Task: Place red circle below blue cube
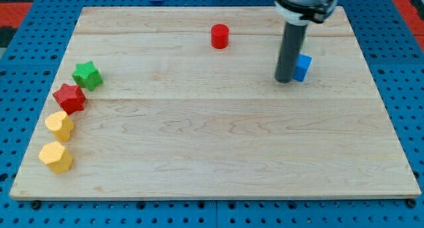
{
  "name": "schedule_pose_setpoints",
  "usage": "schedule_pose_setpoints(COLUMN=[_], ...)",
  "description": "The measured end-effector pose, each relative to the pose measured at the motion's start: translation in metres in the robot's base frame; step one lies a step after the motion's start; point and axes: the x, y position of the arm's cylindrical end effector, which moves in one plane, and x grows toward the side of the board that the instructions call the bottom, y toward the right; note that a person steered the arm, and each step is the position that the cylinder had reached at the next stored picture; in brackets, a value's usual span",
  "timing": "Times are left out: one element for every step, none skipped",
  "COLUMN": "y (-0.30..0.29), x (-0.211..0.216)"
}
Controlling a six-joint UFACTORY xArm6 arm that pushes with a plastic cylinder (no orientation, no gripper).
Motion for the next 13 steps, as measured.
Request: schedule_pose_setpoints(y=[0.038, 0.049, -0.031, -0.118, -0.143, -0.115, -0.085, -0.134, -0.170, -0.198, -0.200, -0.188, -0.187], x=[0.000, 0.000, 0.060, 0.069, 0.017, -0.049, -0.127, -0.135, -0.119, -0.116, -0.107, -0.093, -0.076])
